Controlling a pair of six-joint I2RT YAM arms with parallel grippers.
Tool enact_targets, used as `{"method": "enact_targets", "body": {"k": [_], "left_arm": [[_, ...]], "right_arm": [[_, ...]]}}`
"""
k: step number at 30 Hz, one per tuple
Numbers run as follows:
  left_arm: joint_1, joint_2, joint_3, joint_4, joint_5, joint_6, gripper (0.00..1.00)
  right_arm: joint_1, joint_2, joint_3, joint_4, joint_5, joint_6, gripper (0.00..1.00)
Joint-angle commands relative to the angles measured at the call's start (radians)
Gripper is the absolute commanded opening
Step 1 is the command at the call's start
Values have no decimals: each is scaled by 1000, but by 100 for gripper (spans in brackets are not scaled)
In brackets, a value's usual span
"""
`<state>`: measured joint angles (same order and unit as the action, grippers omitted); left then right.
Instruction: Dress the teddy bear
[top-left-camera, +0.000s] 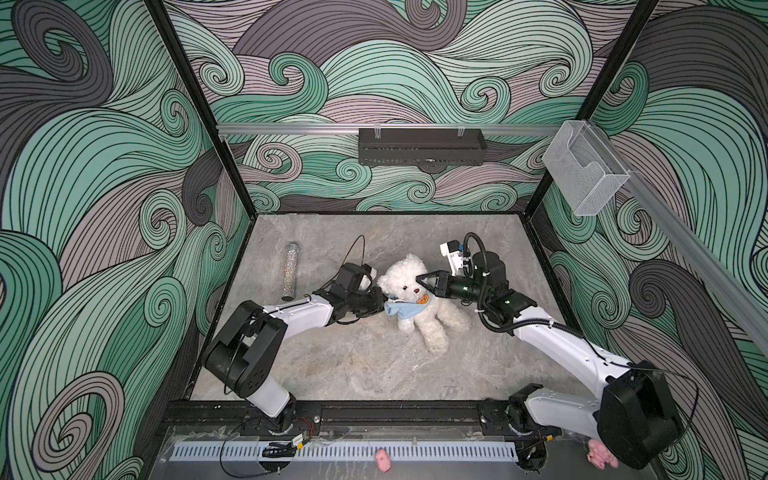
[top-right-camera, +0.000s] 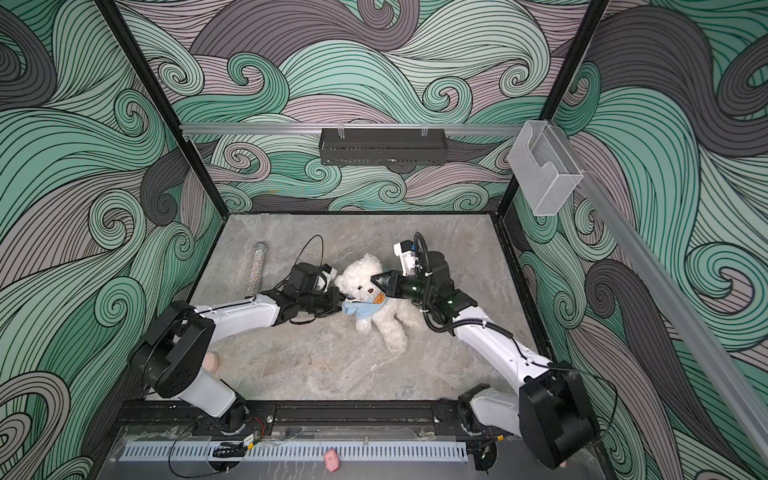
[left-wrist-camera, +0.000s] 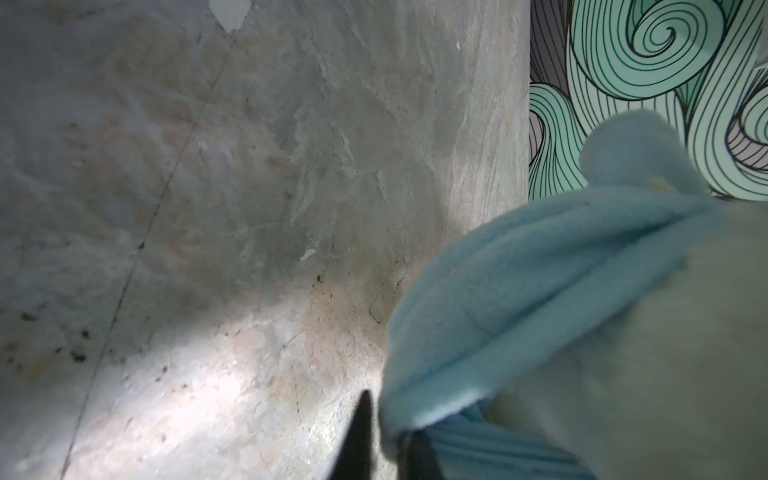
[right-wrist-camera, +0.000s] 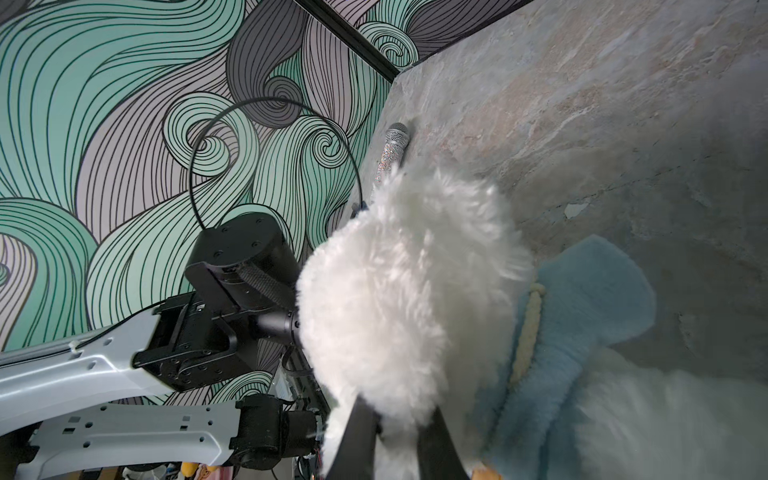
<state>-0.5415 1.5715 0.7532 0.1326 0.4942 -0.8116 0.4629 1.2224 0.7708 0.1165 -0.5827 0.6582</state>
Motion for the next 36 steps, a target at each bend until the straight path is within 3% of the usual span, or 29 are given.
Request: {"method": "enact_targets", "body": {"k": [1,5,10,13,15,16,22,28,36], "left_arm": [[11,-104,-67,-119,-103,35,30],[18,-299,-90,-312,-257,141,56],[23,-505,-67,-498,-380,288,74],[22,-601,-59,-434,-291,378,80],[19,-614,-56,-358,-217,396,98],[18,-591,-28,-355,-183,403,99],[-48,-368,172,-513,-95,471,98],[-72,-258,205,-464,4,448,80],[-72,-177,205,-381,74,413,68]], "right_arm": [[-33,-6,108,-44,-9,-135,0],[-32,20,134,-235,11,-313,0],[4,22,137,-320,27,-439,0],[58,27,143,-324,54,-492,0],[85,46,155,-319,52,-511,0],[100,58,159,-313,43,-519,0],[138,100,170,-235,1,-502,0],[150,124,183,-221,-9,-505,0],[164,150,193,-171,-42,-489,0]]}}
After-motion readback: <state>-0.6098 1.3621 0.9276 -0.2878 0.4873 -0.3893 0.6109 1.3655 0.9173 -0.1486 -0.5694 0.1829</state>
